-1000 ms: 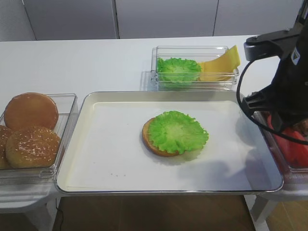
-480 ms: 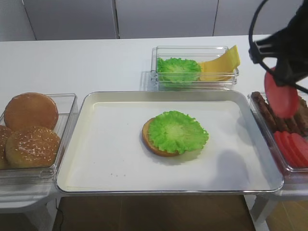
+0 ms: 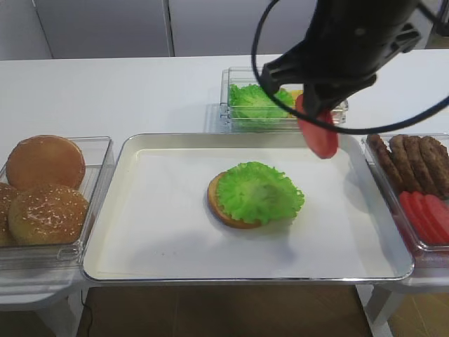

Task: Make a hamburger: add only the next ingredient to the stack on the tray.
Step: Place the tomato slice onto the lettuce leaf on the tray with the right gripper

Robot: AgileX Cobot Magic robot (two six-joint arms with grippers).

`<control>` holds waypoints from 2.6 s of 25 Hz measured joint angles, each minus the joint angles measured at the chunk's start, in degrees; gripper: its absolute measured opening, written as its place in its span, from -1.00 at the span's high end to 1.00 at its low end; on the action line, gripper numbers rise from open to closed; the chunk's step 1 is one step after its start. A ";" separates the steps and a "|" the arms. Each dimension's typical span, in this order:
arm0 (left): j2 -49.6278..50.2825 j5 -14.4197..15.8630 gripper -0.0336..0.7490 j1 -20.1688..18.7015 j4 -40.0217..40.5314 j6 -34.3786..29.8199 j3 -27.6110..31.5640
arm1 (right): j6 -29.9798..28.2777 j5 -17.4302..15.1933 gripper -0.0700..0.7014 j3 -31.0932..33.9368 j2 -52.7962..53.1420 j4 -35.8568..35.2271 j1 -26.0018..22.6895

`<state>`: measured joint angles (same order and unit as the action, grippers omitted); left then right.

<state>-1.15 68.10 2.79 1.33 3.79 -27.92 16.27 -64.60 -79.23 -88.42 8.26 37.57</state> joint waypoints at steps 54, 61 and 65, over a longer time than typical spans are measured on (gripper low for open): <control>0.00 0.00 0.15 0.00 0.00 0.00 0.00 | -4.35 5.31 0.66 -0.62 -10.57 -2.77 2.81; 0.00 0.00 0.15 0.00 0.00 0.00 0.00 | -4.35 4.93 0.66 -0.62 -10.57 -3.28 2.81; 0.00 0.00 0.15 0.00 0.00 0.00 0.00 | -4.35 4.93 0.66 -0.62 -10.10 -3.57 3.58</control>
<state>-1.15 68.10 2.79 1.33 3.79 -27.92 11.93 -59.67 -79.86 -98.52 4.69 41.15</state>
